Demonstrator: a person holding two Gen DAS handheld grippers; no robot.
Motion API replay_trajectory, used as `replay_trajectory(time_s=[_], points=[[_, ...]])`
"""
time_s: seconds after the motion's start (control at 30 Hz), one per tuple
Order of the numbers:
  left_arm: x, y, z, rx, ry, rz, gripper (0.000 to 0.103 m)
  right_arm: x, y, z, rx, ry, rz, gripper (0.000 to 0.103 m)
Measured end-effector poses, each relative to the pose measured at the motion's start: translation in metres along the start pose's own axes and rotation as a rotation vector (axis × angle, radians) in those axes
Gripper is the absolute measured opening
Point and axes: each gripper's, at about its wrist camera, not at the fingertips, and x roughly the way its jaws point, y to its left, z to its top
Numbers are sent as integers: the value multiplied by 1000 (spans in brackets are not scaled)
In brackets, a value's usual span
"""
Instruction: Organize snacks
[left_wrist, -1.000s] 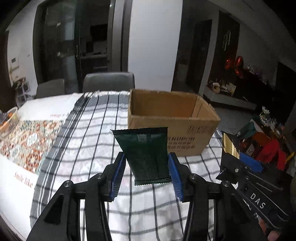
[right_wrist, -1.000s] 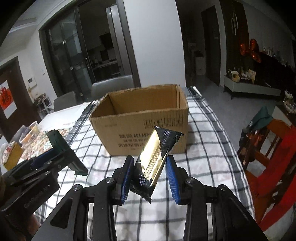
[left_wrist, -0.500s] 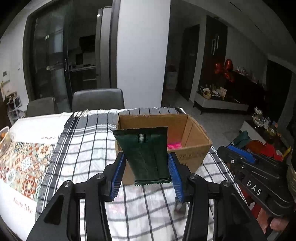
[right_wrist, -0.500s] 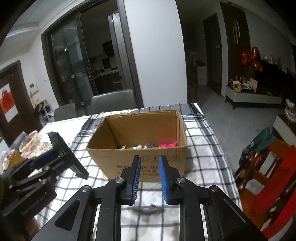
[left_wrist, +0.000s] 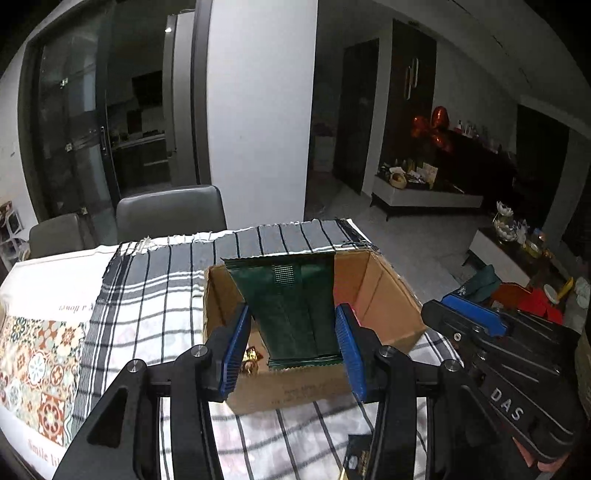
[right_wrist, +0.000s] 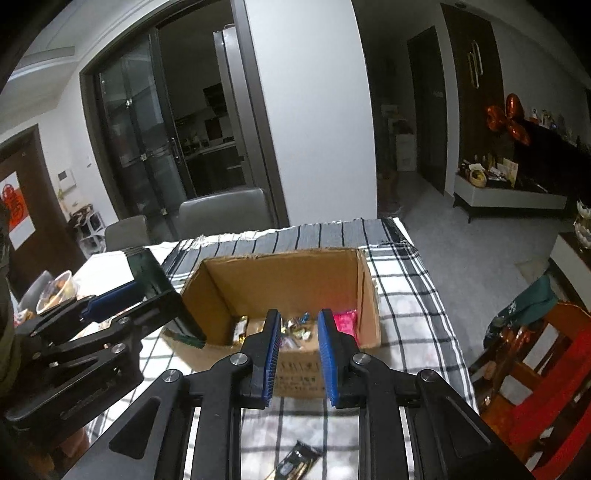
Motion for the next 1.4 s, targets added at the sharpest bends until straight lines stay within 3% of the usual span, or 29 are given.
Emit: replay_trajectory(time_s=[0.13, 0.2, 0.27, 0.47, 0.93, 1.4], points=[[23, 0, 7, 16, 34, -13, 47, 13, -3, 6, 2, 9, -10, 22], [30, 0, 11, 19, 40, -12, 52, 17, -3, 7, 4, 13, -17, 22], [35, 0, 13, 31, 36, 9, 65, 21, -5, 8, 11, 14, -27, 22], [28, 2, 6, 38, 25, 42, 73, 22, -2, 3, 14, 20, -27, 22], [-13, 16, -32, 7, 23, 142, 73, 11, 13, -30, 38, 67, -17, 23], [-6, 9, -79, 66, 140, 173, 73, 32, 17, -78, 134, 275, -13, 23]])
